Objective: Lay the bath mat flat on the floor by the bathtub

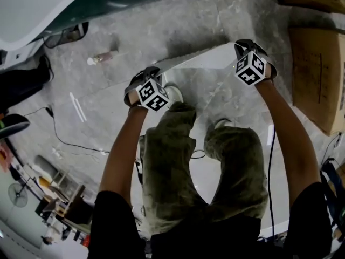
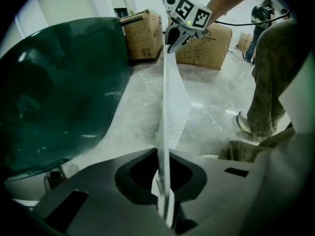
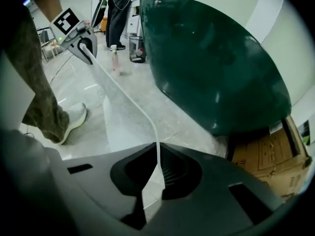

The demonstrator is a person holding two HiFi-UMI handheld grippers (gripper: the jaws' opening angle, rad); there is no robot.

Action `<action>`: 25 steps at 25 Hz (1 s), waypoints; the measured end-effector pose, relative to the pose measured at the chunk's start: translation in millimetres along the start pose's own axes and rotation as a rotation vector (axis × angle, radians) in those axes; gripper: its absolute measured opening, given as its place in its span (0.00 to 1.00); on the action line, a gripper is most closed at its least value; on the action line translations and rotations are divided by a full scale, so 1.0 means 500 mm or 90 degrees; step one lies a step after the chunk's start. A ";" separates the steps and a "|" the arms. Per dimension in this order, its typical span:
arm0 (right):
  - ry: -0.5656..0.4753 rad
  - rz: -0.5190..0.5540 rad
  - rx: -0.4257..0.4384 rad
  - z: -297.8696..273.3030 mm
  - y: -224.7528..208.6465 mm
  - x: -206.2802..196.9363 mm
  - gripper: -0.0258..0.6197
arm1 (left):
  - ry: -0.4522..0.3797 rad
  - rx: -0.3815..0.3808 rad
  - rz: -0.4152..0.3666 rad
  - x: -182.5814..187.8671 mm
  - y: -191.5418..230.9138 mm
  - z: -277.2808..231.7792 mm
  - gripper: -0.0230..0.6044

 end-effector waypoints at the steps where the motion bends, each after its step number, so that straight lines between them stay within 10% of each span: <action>1: -0.003 -0.008 -0.008 -0.021 -0.003 0.005 0.09 | 0.000 0.003 -0.007 -0.002 0.011 -0.013 0.08; 9: -0.068 0.016 -0.078 -0.198 -0.014 0.049 0.09 | -0.024 0.019 -0.030 -0.034 0.109 -0.152 0.08; 15: -0.118 0.015 -0.104 -0.308 -0.009 0.074 0.09 | -0.088 -0.017 0.065 -0.060 0.160 -0.230 0.08; 20: -0.152 0.061 -0.122 -0.376 0.005 0.088 0.09 | -0.046 0.081 -0.086 -0.093 0.198 -0.305 0.08; 25: -0.152 0.057 -0.121 -0.423 -0.005 0.124 0.09 | -0.056 0.109 -0.053 -0.123 0.254 -0.336 0.08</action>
Point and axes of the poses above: the fingertips, and each gripper's own axes: z backward along the fingers, y to its left, x out of its top, the point moved 1 cm from there along z, backward along the fingers, and after that the axes turned 10 degrees about -x, right-handed, at the moved point
